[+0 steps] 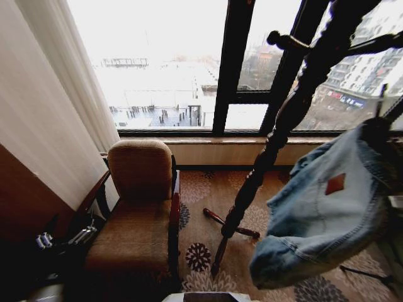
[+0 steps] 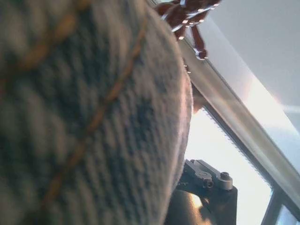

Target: Pick up the clothes from the bed and hang them on the clothes hanger.

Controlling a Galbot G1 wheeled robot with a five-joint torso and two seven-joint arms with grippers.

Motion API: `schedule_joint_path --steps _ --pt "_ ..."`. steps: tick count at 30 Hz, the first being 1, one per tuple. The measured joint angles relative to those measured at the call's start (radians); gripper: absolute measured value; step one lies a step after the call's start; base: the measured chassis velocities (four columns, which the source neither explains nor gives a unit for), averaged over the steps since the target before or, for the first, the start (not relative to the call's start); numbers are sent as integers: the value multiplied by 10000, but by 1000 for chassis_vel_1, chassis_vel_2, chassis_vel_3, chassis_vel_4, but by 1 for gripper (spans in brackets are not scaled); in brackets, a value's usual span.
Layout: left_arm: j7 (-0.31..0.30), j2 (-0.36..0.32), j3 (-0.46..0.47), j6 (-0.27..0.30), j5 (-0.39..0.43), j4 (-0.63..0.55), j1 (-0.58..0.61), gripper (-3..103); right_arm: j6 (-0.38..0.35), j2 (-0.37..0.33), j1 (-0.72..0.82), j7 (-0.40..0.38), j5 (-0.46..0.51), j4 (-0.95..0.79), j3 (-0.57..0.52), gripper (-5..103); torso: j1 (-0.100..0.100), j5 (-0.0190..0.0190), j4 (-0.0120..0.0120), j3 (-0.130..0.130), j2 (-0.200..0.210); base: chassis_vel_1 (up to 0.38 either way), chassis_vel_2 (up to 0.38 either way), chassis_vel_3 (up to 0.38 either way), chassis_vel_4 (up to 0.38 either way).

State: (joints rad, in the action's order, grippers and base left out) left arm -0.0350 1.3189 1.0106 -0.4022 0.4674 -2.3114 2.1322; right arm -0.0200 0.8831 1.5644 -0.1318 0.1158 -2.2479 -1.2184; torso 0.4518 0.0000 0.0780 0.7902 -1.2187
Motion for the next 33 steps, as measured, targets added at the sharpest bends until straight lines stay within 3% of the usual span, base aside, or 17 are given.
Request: schedule_joint_path --steps 11,19,33 --pt "0 0 0 1 0 0 0 100 -337 -620 -700 151 -126 -48 1130 19 0 -1 1 0 0 0 0 0 0" --pt "0 0 0 0 0 0 0 100 -610 -1679 -1473 244 -173 -52 2070 19 0 -1 -1 0 0 0 0 0 0" --pt "0 0 0 1 0 0 0 100 -1038 -2799 -1598 297 240 -585 1714 19 -1 0 3 -2 -1 0 0 0 0"
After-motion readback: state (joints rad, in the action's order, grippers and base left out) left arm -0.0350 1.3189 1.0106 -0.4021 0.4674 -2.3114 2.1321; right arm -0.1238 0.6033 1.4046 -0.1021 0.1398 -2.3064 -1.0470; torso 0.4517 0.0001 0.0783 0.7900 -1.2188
